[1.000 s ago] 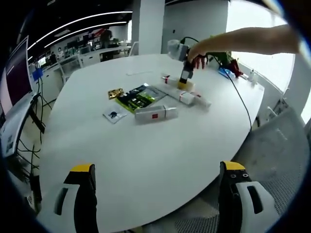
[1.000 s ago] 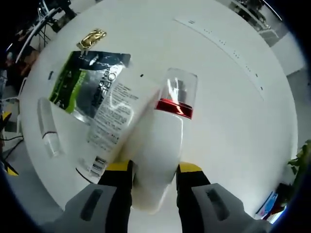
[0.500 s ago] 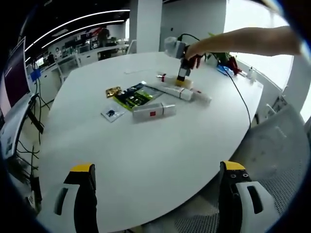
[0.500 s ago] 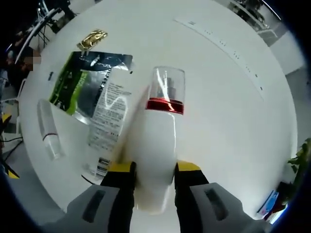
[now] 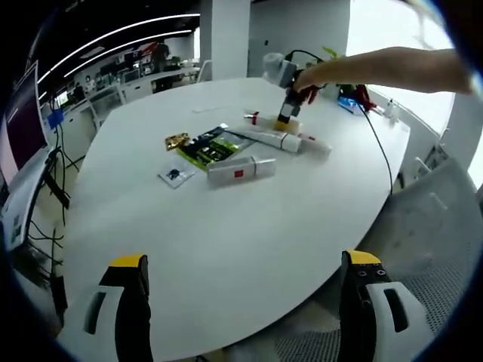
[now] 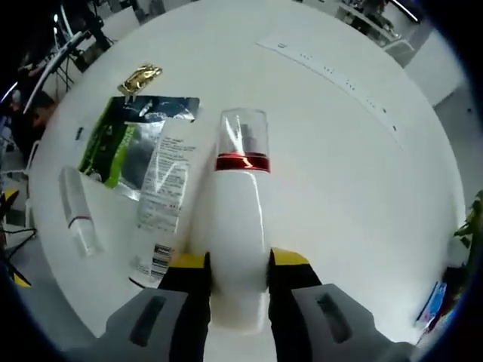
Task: Arrange the skincare products in the storage area until every visible bottle or jar stands upright without overlapping.
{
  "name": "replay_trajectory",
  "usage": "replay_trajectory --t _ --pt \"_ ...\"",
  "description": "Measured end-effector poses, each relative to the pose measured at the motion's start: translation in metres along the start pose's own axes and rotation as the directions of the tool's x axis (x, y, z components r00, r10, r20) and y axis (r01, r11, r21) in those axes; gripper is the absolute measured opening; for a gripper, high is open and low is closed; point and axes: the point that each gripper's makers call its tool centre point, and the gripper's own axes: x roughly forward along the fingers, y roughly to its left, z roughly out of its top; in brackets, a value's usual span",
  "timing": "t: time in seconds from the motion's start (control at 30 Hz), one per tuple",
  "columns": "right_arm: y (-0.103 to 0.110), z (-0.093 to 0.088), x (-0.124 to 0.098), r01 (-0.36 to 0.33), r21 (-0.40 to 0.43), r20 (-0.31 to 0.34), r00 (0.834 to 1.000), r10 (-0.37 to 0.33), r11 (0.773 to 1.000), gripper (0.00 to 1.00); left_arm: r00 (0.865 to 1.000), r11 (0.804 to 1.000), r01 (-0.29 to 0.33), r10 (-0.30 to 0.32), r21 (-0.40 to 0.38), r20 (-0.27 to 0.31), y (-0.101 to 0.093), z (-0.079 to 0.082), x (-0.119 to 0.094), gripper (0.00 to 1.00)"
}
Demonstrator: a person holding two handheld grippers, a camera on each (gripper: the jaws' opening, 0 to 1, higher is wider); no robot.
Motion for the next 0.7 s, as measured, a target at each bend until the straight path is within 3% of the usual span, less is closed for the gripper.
replay_trajectory --t 0.47,0.7 --pt "0.01 -0.009 -0.004 -0.04 0.087 0.019 0.999 0.039 0.995 0.28 1.0 1.0 0.014 -0.014 0.018 0.017 -0.004 0.005 -0.001 0.99" --pt "0.019 -0.019 -0.009 -0.112 0.151 0.036 0.994 0.108 0.982 0.27 1.0 1.0 0.016 -0.016 0.023 0.023 -0.004 0.006 -0.002 0.99"
